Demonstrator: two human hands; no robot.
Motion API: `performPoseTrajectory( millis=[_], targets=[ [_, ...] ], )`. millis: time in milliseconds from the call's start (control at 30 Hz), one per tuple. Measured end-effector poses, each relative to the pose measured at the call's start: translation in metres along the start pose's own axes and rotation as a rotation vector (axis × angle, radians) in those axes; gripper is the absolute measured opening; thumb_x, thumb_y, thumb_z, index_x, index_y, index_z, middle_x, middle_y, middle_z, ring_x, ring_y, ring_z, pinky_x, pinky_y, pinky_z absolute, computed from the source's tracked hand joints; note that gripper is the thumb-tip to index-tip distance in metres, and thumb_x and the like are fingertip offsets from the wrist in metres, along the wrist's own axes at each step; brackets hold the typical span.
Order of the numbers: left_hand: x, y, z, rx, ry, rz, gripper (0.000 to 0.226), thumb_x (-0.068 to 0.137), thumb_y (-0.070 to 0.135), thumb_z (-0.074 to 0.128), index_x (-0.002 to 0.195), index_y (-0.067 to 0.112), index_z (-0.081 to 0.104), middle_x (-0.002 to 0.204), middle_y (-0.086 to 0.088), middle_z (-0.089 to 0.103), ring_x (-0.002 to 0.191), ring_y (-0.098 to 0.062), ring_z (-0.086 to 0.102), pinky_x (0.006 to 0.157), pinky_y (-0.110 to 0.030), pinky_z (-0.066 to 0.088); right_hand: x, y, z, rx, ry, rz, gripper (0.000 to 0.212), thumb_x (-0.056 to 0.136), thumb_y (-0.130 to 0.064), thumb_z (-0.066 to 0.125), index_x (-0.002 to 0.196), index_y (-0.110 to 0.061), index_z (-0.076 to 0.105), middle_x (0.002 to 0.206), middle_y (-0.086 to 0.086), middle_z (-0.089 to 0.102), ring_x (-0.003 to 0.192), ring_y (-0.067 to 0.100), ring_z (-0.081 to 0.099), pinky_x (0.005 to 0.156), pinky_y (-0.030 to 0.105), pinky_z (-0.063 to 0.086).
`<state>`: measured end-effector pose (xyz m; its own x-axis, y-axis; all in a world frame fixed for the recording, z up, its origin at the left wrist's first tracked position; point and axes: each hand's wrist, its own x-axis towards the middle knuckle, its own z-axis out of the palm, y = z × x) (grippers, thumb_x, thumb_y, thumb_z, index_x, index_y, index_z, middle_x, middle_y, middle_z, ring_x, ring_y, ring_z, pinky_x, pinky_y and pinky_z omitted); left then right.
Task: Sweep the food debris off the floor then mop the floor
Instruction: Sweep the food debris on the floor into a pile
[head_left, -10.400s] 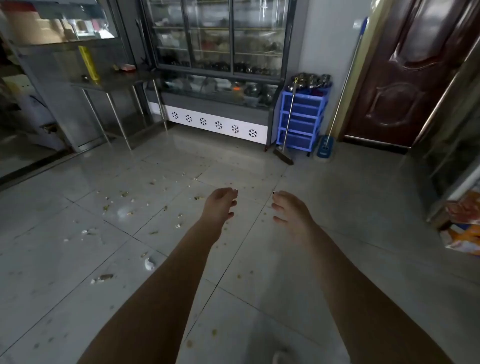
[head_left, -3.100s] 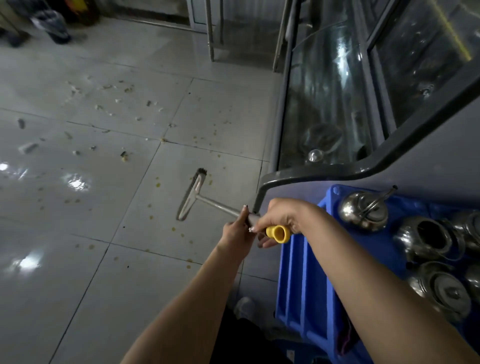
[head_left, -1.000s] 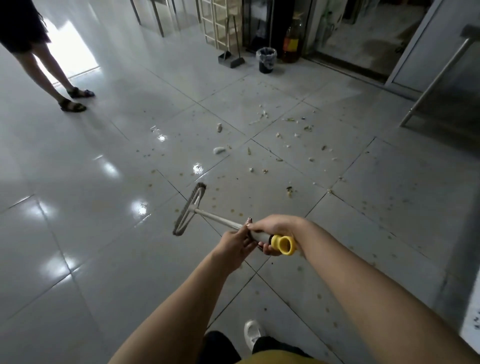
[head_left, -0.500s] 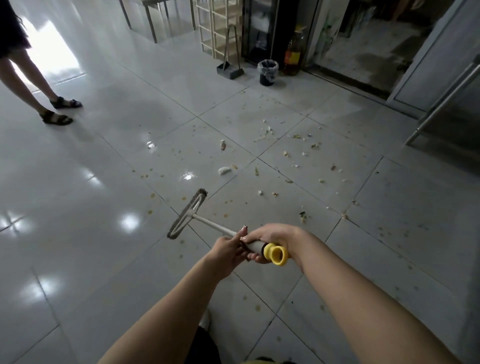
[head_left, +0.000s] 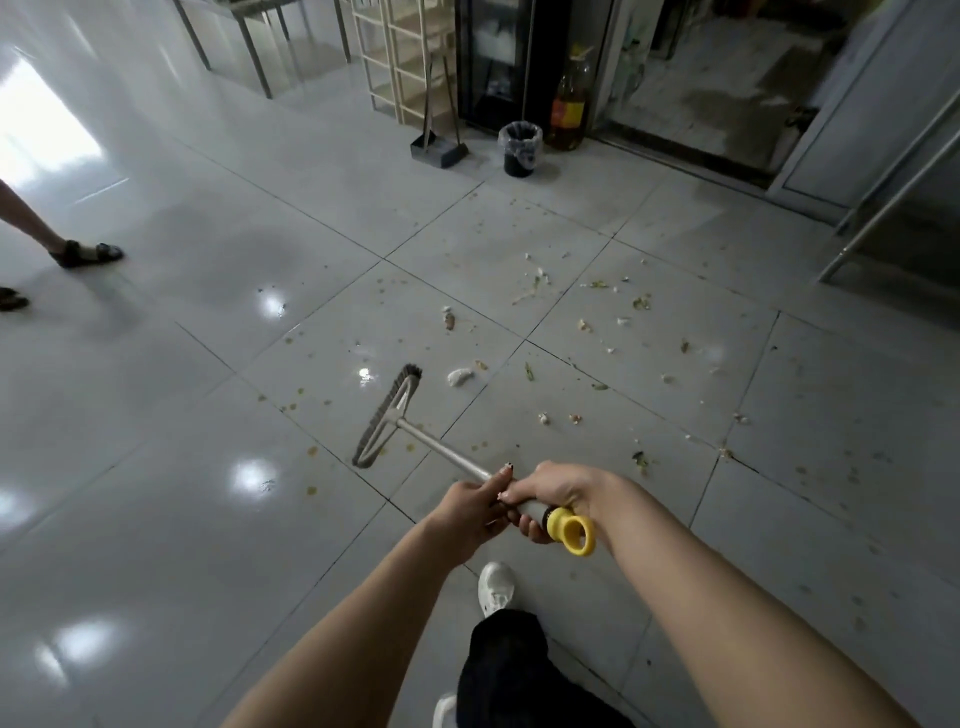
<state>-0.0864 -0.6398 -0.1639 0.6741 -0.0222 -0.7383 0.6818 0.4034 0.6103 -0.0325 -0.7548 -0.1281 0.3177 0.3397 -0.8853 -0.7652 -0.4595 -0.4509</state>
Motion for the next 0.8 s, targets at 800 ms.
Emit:
performPoseTrajectory(
  millis=[800],
  targets=[
    [0.248,0.235,-0.003,0.037,0.063,-0.114,0.028,0.094,0.027,0.052,0.078,0.004,0.054,0.064,-0.003,0.051,0.048,-0.007,0.055,0.053,-0.019,0.045,0.169,-0.273,-0.105,-0.013,0.014,0.120,0.042,0.099,-0.042,0.040,0.077,-0.006,0.044,0.062,0.007,0.041,0.026,0.007,0.043,0.031,0.011,0.039]
  ],
)
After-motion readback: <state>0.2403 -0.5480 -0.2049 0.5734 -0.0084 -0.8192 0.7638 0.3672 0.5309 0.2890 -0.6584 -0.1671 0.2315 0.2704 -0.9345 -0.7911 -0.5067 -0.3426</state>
